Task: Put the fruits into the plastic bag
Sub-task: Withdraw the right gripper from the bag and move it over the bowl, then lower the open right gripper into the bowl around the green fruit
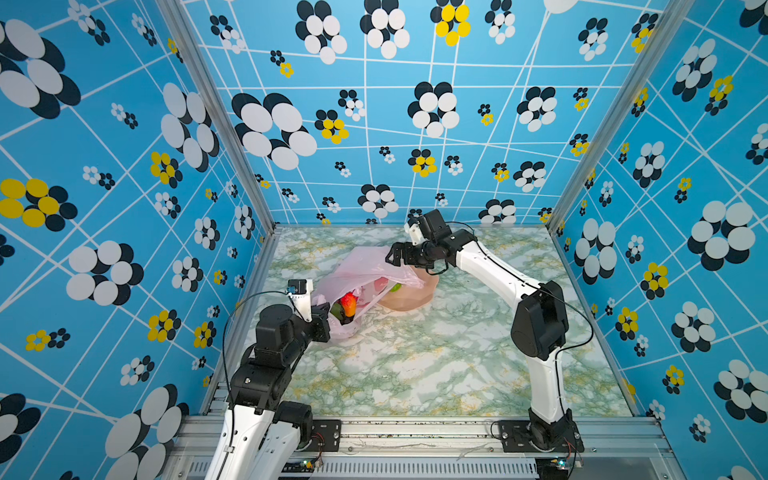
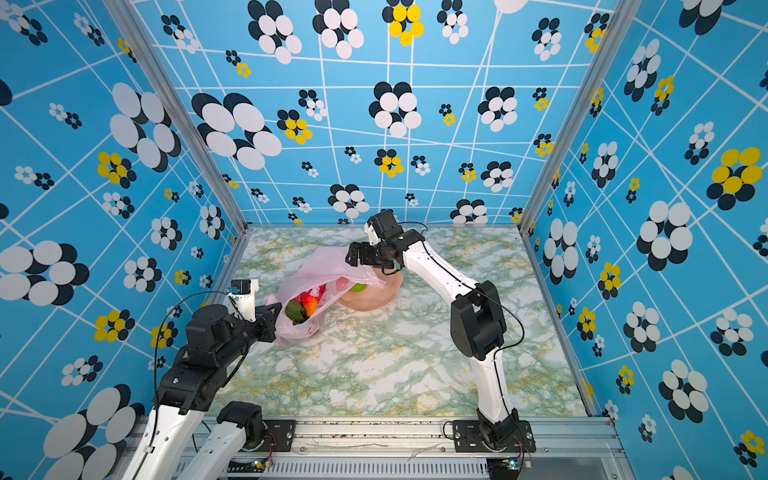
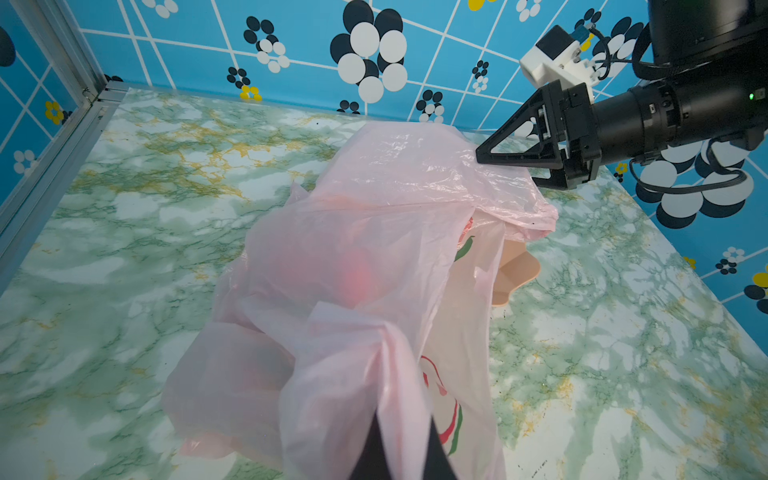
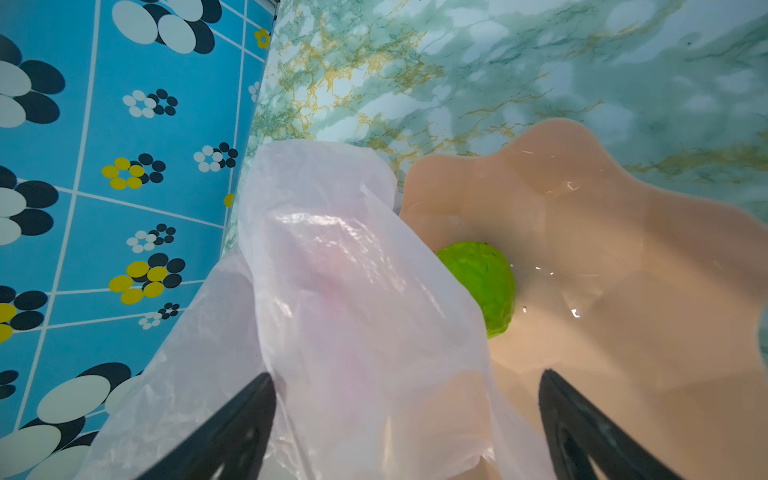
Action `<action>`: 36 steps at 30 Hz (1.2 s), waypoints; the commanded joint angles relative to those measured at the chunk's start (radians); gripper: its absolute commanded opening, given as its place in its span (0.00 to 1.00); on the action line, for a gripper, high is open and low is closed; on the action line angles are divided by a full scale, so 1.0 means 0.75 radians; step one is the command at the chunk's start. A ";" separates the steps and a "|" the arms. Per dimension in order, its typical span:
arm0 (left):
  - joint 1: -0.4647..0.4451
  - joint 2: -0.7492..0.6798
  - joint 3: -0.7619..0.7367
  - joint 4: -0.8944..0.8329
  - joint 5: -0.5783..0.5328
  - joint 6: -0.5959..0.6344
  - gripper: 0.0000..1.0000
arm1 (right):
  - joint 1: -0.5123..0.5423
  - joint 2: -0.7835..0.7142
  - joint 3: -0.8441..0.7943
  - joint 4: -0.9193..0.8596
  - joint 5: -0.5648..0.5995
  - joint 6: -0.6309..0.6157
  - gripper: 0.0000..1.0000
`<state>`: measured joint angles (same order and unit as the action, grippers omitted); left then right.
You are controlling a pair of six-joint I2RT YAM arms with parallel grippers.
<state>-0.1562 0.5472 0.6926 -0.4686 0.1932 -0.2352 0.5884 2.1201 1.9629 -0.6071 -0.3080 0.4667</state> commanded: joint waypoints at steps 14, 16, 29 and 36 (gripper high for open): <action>0.011 -0.013 -0.006 -0.017 -0.022 0.022 0.00 | -0.083 -0.148 -0.410 0.962 -0.459 0.487 0.99; 0.012 -0.014 -0.007 -0.017 -0.023 0.022 0.00 | -0.119 -0.092 -0.431 1.197 -0.552 0.779 0.98; 0.010 -0.018 -0.009 -0.016 -0.023 0.021 0.00 | -0.250 -0.187 -0.608 0.920 -0.116 0.824 0.96; 0.010 -0.026 -0.009 -0.018 -0.032 0.022 0.00 | -0.240 -0.043 -0.266 0.321 0.006 0.487 0.96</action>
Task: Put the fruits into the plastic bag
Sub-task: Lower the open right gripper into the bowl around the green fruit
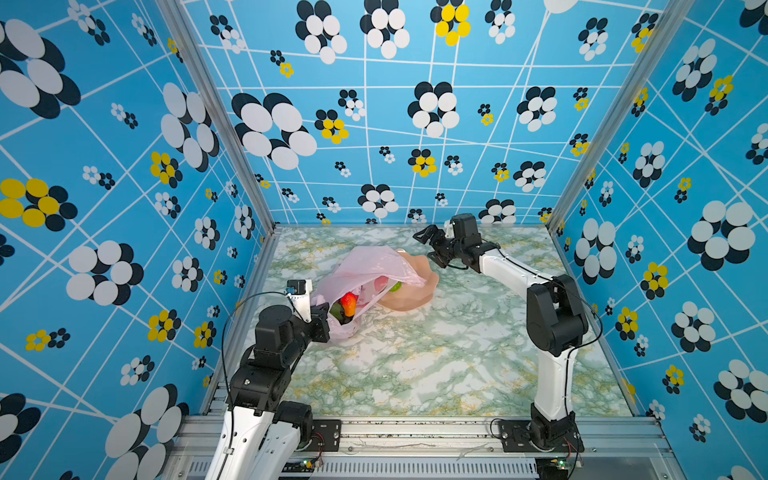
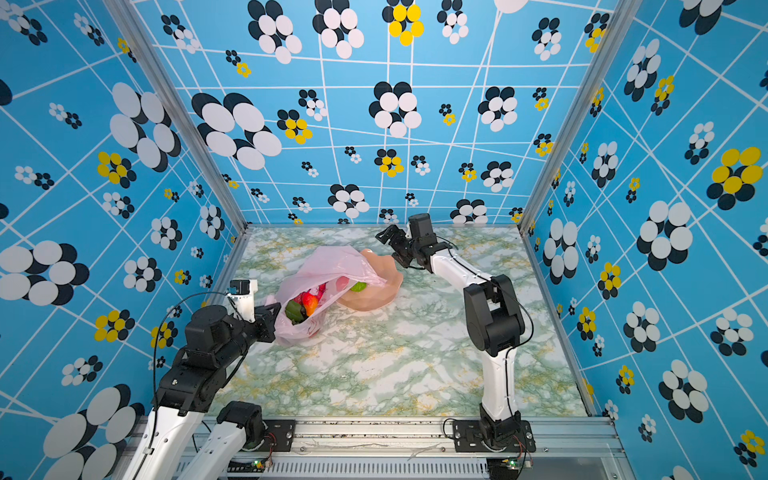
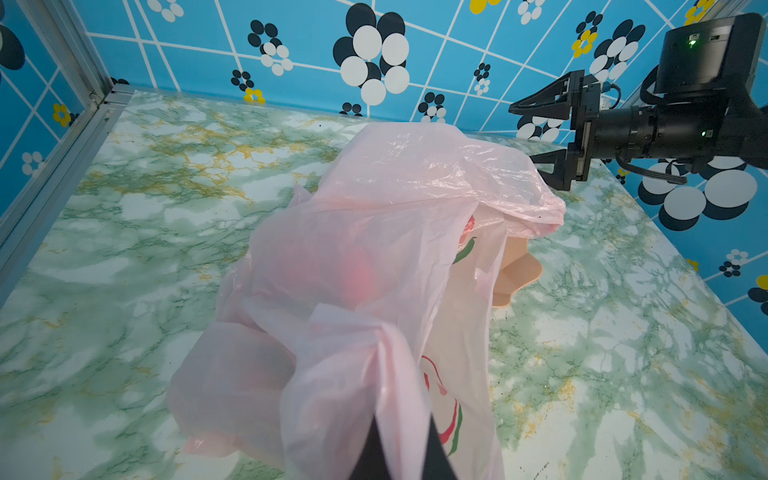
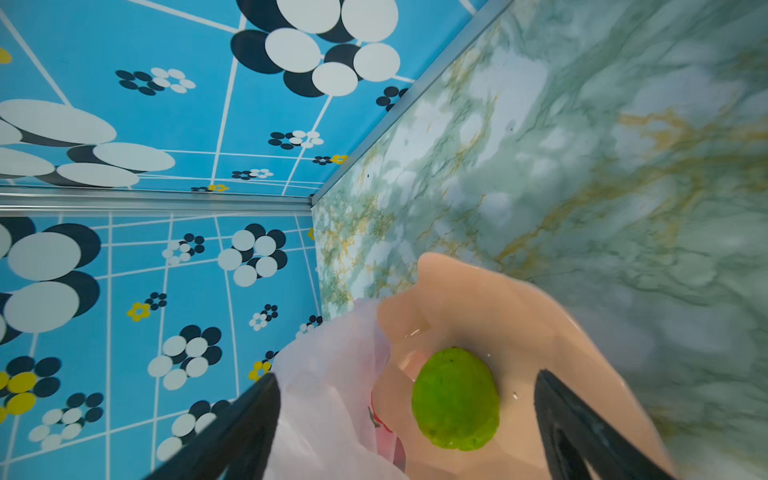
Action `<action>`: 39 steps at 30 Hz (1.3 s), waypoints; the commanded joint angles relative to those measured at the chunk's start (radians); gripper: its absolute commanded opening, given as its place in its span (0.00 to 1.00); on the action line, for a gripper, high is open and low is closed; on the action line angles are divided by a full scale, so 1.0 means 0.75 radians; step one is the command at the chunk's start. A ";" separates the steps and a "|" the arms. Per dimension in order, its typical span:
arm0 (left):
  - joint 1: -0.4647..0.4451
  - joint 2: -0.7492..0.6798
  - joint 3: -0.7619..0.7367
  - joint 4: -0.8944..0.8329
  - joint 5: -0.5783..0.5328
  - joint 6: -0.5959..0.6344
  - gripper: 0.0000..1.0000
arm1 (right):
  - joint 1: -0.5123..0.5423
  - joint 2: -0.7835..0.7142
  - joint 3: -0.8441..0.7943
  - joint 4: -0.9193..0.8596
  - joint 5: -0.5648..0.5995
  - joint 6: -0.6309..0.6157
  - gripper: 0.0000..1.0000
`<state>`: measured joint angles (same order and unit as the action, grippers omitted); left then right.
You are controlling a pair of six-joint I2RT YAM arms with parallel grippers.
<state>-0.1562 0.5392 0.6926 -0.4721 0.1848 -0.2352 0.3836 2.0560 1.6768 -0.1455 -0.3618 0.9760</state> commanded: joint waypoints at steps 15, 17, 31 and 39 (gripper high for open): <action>0.010 -0.018 -0.009 -0.014 -0.022 0.022 0.00 | 0.176 0.285 0.481 -0.691 0.054 -0.440 0.95; 0.010 -0.019 -0.009 -0.013 -0.023 0.022 0.00 | 0.198 0.311 0.528 -0.747 0.057 -0.474 0.95; 0.011 -0.014 -0.008 -0.009 -0.016 0.019 0.00 | 0.291 0.430 0.668 -0.918 0.045 -0.614 0.97; 0.009 -0.014 -0.011 -0.009 -0.019 0.021 0.00 | 0.336 0.568 0.902 -1.138 0.167 -0.730 0.96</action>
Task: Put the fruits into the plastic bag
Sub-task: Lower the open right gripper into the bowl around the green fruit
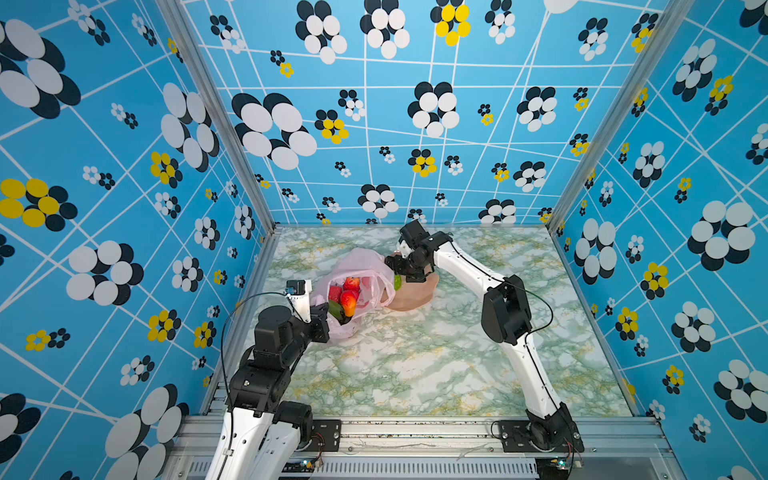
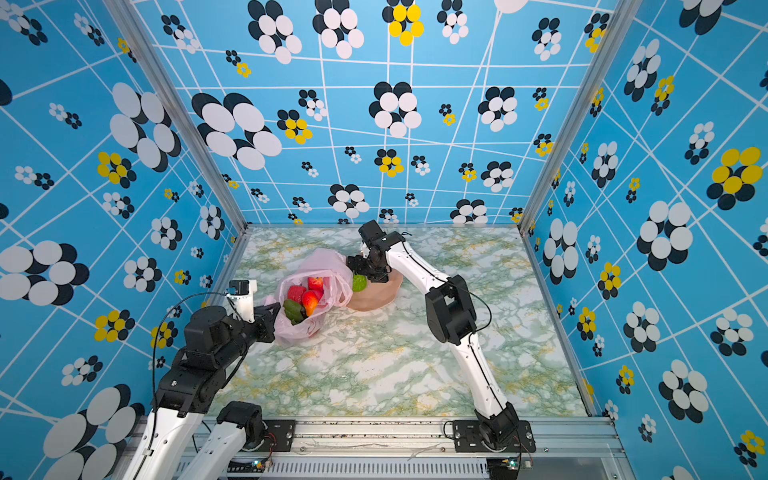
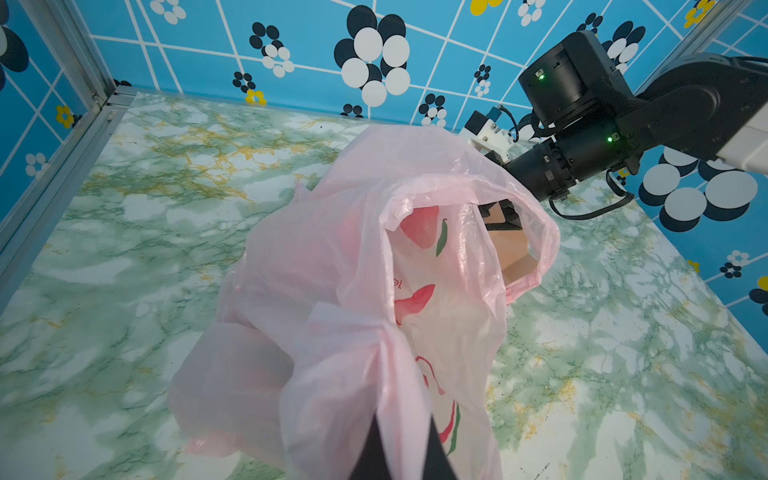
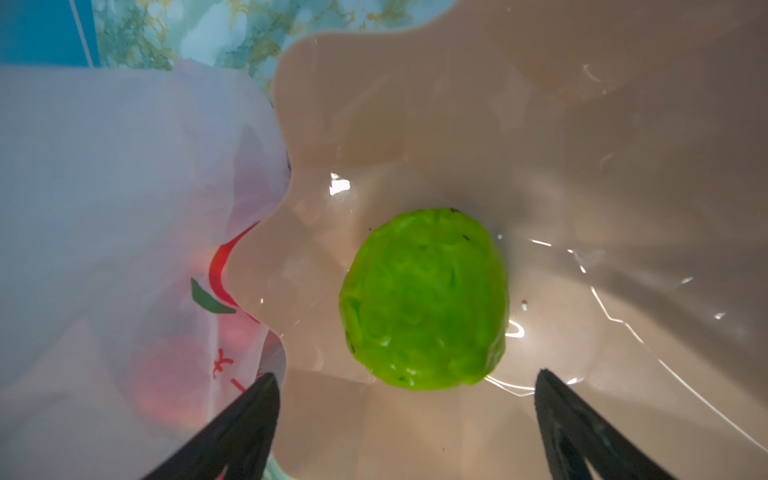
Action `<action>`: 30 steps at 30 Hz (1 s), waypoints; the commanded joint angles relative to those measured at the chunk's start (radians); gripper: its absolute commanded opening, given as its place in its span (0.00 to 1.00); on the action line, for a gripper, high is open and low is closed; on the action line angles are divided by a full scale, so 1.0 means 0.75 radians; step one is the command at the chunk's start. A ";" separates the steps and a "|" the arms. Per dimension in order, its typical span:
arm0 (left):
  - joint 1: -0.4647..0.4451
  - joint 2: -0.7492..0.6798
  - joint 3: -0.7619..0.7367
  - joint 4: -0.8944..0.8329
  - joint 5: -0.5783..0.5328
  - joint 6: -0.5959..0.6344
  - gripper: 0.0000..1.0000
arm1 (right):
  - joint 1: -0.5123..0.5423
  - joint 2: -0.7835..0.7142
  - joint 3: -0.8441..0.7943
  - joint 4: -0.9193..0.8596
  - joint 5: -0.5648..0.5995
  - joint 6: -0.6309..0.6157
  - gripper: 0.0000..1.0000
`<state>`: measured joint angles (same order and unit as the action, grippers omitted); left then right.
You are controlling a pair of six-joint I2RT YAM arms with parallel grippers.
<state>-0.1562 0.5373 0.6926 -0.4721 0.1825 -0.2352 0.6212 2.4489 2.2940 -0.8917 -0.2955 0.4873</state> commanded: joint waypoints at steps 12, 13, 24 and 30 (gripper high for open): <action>0.009 -0.007 -0.012 -0.007 -0.009 0.019 0.00 | 0.043 0.160 0.238 -0.219 0.257 -0.157 0.93; 0.009 -0.006 -0.012 -0.007 -0.010 0.018 0.00 | 0.042 0.167 0.246 -0.219 0.257 -0.153 0.92; 0.009 -0.006 -0.011 -0.009 -0.013 0.019 0.00 | 0.042 0.171 0.255 -0.208 0.236 -0.171 0.65; 0.008 -0.006 -0.011 -0.010 -0.015 0.018 0.00 | 0.029 0.045 0.134 -0.127 0.249 -0.170 0.59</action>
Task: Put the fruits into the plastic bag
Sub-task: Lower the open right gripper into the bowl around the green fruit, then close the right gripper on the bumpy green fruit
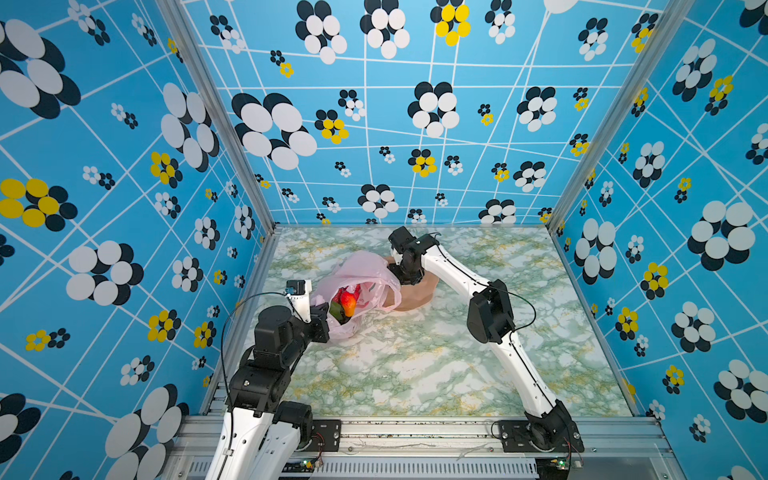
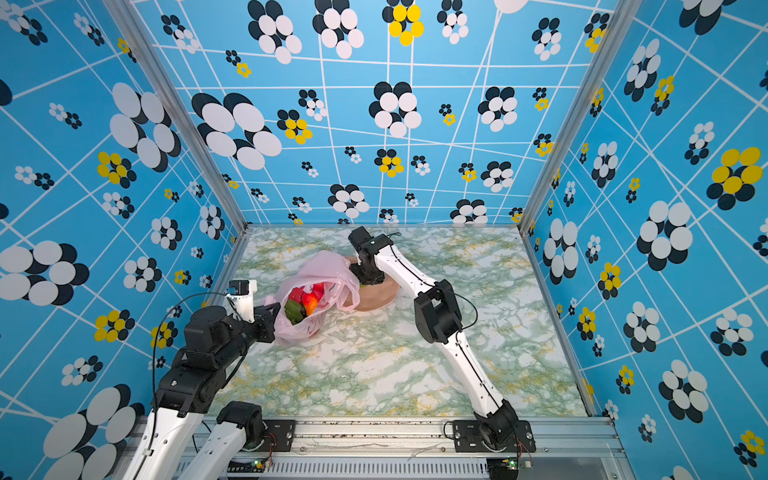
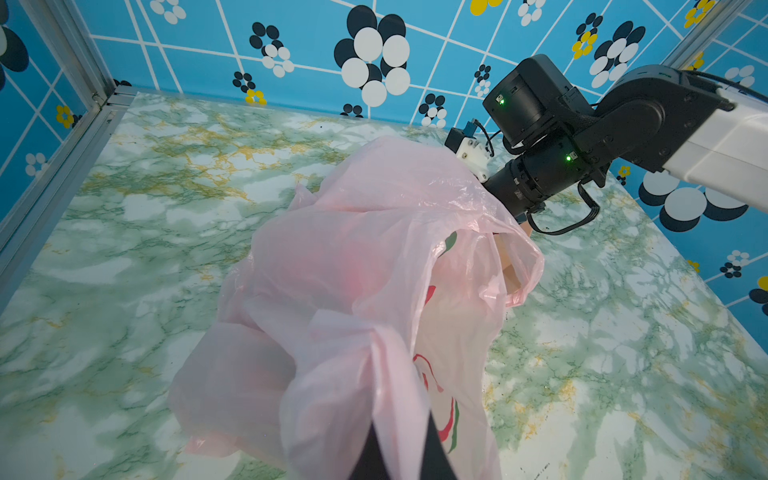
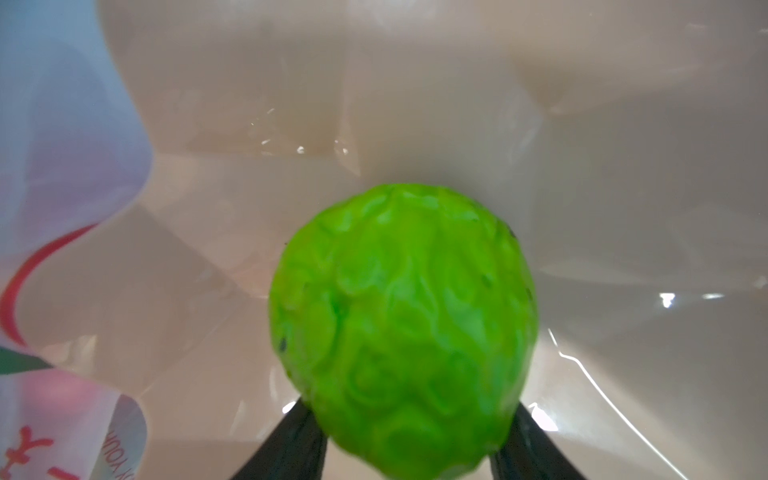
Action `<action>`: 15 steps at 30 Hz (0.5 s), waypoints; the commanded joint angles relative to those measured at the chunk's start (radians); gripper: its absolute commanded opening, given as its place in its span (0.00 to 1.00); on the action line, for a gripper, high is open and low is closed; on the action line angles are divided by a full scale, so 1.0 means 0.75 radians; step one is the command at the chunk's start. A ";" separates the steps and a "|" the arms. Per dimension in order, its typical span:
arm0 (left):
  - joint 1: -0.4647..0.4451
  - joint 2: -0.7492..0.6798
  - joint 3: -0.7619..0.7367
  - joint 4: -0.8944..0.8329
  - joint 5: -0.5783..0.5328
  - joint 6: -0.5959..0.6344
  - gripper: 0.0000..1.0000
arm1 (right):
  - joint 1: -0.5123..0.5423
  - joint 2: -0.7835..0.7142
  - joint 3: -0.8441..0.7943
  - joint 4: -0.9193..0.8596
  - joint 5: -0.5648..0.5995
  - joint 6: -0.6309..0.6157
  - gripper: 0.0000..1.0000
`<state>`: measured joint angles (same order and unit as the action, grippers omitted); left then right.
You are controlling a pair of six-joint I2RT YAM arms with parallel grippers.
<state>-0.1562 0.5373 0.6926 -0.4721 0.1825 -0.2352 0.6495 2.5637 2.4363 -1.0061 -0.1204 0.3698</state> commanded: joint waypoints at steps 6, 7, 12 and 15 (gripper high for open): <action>0.009 -0.010 -0.011 -0.009 -0.016 0.019 0.00 | -0.040 -0.332 -0.284 0.186 0.032 -0.002 0.57; 0.009 -0.011 -0.011 -0.010 -0.016 0.019 0.00 | -0.047 -0.366 -0.319 0.207 0.035 0.000 0.56; 0.008 -0.009 -0.011 -0.007 -0.014 0.018 0.00 | -0.073 -0.485 -0.468 0.313 0.005 0.004 0.55; 0.008 -0.009 -0.011 -0.008 -0.013 0.018 0.00 | -0.081 -0.426 -0.428 0.281 -0.060 -0.002 0.60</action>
<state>-0.1562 0.5373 0.6926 -0.4721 0.1825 -0.2352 0.5911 2.2143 2.1155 -0.8104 -0.1242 0.3740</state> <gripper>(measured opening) 0.044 0.592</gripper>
